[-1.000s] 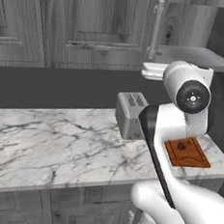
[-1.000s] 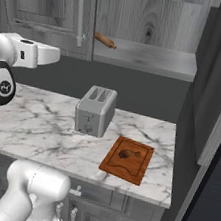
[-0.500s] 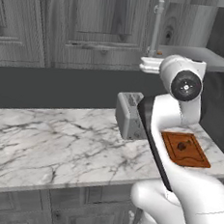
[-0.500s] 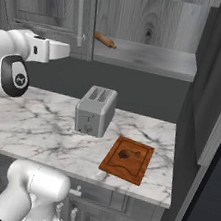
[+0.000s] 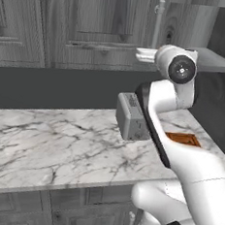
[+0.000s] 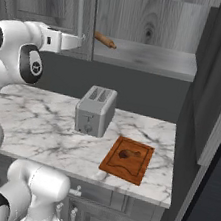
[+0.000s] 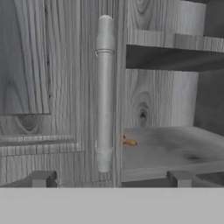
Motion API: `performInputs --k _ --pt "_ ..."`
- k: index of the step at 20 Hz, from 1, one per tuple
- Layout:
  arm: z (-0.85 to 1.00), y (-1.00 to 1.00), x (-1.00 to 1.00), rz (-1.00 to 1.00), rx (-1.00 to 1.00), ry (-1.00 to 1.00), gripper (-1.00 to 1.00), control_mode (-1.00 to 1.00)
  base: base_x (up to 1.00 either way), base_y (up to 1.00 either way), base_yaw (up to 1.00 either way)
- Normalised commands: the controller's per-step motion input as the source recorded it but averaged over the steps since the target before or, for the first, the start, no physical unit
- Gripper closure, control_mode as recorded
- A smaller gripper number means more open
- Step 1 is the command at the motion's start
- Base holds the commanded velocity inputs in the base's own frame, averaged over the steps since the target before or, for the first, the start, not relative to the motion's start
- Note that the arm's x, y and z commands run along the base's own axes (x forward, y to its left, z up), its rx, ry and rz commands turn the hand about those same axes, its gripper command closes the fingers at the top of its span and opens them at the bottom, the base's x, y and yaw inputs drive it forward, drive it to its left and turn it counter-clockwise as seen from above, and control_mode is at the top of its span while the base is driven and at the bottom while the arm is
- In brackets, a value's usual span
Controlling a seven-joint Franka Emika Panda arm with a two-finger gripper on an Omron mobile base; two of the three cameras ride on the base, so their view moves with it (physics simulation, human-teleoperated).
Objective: Open the cabinet, retrieve the rolling pin, and place it next to the meat on the cutting board to prepare for tenderizing.
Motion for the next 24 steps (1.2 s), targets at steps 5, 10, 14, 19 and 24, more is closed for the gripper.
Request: performInputs --k 5,10,14,19,24 --pt "0.42 -0.22 0.55 0.13 0.17 0.09 -1.0 -1.0 0.0 0.0 0.0" --pt "0.17 -0.07 0.58 0.08 0.09 0.05 -1.0 -1.0 0.0 0.0 0.0" --pt "0.0 0.0 0.45 0.01 0.0 0.0 -1.0 -1.0 0.0 0.0 0.0" --pt "0.0 0.01 0.29 0.0 0.0 0.0 -1.0 -1.0 0.0 0.0 0.0" --pt "0.0 0.1 0.27 0.0 0.0 0.0 -1.0 -1.0 0.0 0.0 0.0"
